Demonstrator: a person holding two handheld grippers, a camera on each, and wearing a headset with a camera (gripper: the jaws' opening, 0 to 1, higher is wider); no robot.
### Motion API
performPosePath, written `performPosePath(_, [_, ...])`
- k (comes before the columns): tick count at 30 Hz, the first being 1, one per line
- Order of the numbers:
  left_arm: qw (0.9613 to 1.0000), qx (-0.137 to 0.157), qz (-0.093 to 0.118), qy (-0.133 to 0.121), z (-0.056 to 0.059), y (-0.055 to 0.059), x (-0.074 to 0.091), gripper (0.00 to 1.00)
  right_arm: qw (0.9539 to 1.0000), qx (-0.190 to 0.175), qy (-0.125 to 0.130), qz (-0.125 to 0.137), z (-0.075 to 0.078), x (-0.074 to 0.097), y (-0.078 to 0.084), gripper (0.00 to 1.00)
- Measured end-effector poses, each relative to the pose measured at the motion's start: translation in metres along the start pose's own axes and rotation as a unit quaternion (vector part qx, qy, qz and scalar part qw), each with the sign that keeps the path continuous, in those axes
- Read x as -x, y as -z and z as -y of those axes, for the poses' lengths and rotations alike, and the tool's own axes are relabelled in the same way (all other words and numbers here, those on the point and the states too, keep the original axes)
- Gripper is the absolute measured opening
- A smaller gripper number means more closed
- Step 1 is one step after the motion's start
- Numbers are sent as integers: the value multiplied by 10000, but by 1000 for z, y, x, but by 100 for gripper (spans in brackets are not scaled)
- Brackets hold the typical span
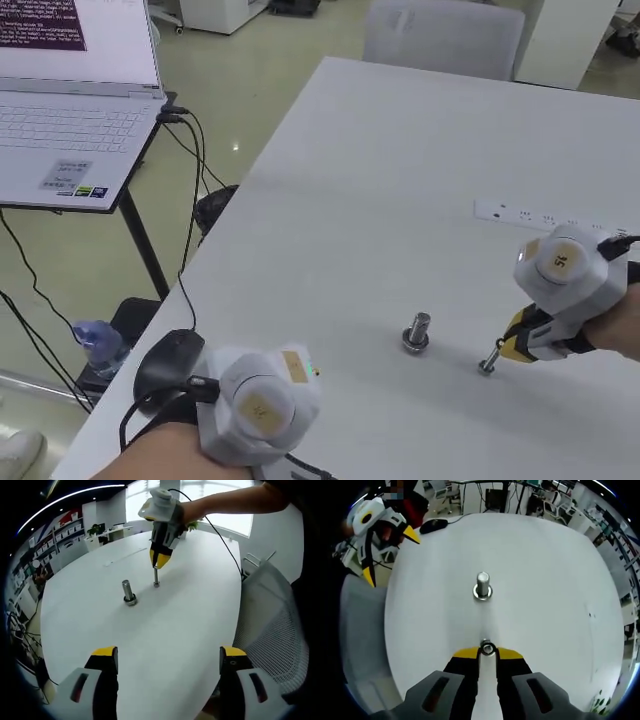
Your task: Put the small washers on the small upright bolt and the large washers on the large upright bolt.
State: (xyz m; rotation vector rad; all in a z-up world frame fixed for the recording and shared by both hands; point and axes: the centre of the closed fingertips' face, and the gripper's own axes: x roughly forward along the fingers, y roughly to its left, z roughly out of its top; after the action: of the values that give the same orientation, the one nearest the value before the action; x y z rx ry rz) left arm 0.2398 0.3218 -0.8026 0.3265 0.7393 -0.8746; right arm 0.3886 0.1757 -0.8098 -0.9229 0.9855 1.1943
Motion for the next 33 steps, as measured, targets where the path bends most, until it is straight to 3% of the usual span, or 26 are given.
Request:
performPosePath(9, [9999,56,121,-27,-4,-3,0,84,9999,75,-74,-125,-1,-9,3,13])
performPosePath(21, [10000,74,59,-12,-4,2,-2,82,9991,237,-137,-333,3,-30,11,13])
performPosePath(33, [9997,156,155,-52,-8,1,-3,82,9984,252,-227,-457,4,-45,15,13])
